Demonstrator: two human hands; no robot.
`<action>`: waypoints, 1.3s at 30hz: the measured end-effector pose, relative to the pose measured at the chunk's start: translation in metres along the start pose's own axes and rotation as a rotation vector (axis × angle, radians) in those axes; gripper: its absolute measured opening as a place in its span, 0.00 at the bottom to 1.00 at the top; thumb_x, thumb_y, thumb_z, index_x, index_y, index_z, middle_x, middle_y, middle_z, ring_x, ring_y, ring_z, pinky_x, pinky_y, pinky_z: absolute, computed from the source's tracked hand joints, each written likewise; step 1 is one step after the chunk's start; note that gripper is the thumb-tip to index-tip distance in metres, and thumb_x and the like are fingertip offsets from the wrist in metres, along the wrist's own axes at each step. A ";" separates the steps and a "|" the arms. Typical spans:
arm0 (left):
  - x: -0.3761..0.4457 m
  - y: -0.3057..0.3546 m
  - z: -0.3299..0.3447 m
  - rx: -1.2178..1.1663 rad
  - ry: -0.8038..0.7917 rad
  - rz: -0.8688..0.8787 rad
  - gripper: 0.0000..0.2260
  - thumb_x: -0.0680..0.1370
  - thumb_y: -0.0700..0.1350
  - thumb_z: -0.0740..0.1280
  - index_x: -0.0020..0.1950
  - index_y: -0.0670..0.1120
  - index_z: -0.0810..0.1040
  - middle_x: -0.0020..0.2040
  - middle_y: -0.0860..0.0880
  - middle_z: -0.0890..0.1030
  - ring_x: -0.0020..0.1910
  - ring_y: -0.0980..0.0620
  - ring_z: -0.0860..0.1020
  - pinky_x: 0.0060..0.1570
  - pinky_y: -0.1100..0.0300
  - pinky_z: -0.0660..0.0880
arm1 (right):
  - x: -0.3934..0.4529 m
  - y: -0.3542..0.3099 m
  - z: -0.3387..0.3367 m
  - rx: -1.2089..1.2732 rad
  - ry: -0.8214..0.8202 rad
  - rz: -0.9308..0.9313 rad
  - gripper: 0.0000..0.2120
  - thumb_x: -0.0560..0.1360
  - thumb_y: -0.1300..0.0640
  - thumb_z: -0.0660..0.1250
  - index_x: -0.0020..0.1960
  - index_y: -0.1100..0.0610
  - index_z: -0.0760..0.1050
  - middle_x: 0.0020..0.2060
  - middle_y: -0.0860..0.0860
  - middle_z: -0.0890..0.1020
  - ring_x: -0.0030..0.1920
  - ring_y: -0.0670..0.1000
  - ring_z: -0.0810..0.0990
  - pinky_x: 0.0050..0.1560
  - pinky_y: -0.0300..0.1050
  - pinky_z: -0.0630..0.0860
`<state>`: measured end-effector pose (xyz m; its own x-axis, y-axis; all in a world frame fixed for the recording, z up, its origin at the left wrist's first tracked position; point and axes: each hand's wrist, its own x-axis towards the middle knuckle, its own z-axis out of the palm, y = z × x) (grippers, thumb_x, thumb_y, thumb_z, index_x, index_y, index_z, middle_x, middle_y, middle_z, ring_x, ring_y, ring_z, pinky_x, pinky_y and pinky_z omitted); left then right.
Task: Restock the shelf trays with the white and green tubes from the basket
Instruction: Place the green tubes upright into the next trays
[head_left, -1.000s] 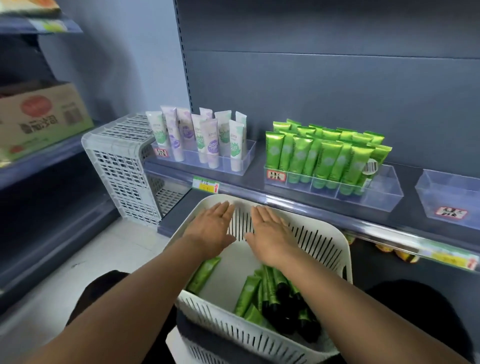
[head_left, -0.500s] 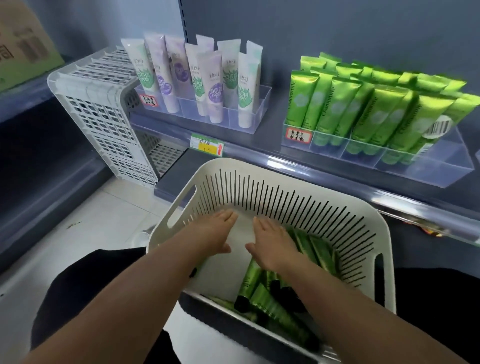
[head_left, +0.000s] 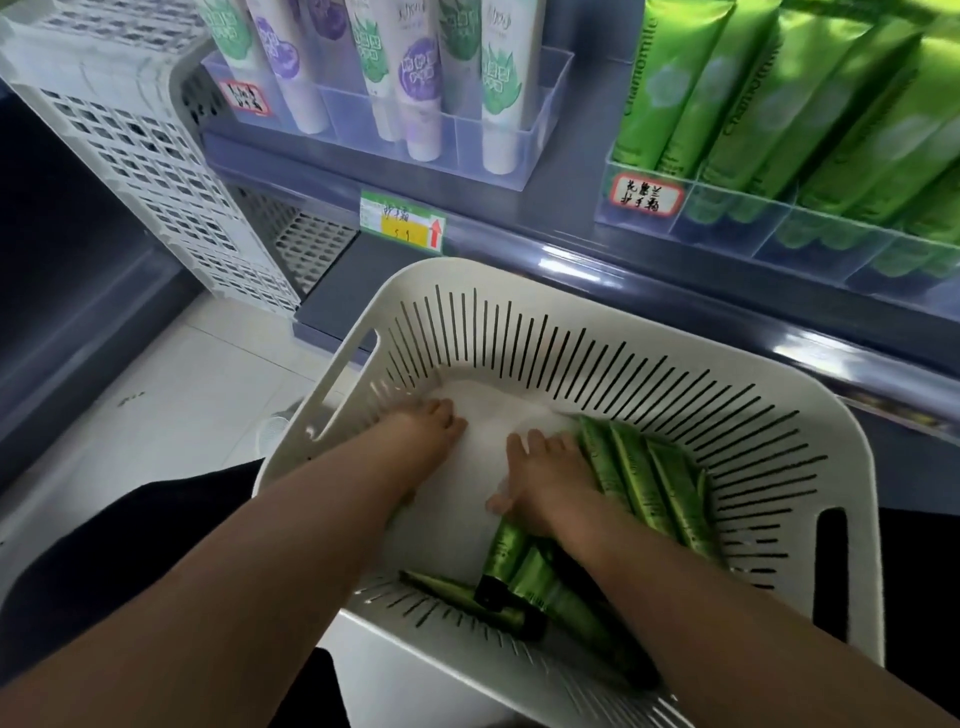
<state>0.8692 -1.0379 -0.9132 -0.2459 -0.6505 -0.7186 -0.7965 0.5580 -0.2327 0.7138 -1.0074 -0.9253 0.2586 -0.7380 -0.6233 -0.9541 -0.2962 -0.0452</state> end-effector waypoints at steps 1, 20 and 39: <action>0.002 0.000 0.000 0.006 0.011 -0.006 0.46 0.70 0.45 0.74 0.78 0.44 0.48 0.78 0.40 0.50 0.76 0.40 0.53 0.73 0.44 0.55 | 0.001 0.000 -0.001 -0.003 0.011 0.002 0.41 0.75 0.36 0.60 0.76 0.58 0.51 0.73 0.59 0.61 0.71 0.60 0.62 0.72 0.54 0.54; -0.022 -0.009 -0.030 -0.042 0.223 -0.019 0.17 0.74 0.37 0.68 0.63 0.44 0.75 0.59 0.44 0.72 0.55 0.44 0.74 0.50 0.53 0.75 | -0.019 0.000 -0.026 -0.021 -0.008 -0.055 0.19 0.76 0.57 0.61 0.66 0.58 0.69 0.64 0.59 0.67 0.64 0.61 0.67 0.67 0.55 0.61; -0.072 -0.003 -0.035 -0.469 0.366 -0.153 0.13 0.75 0.38 0.65 0.59 0.46 0.79 0.54 0.46 0.80 0.51 0.45 0.79 0.53 0.54 0.78 | -0.036 -0.020 -0.024 0.587 0.297 0.060 0.07 0.75 0.61 0.68 0.53 0.59 0.78 0.49 0.52 0.81 0.46 0.52 0.80 0.46 0.47 0.79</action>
<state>0.8699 -1.0109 -0.8376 -0.2165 -0.8866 -0.4088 -0.9756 0.2117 0.0576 0.7268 -0.9892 -0.8832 0.1527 -0.9039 -0.3996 -0.8702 0.0686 -0.4878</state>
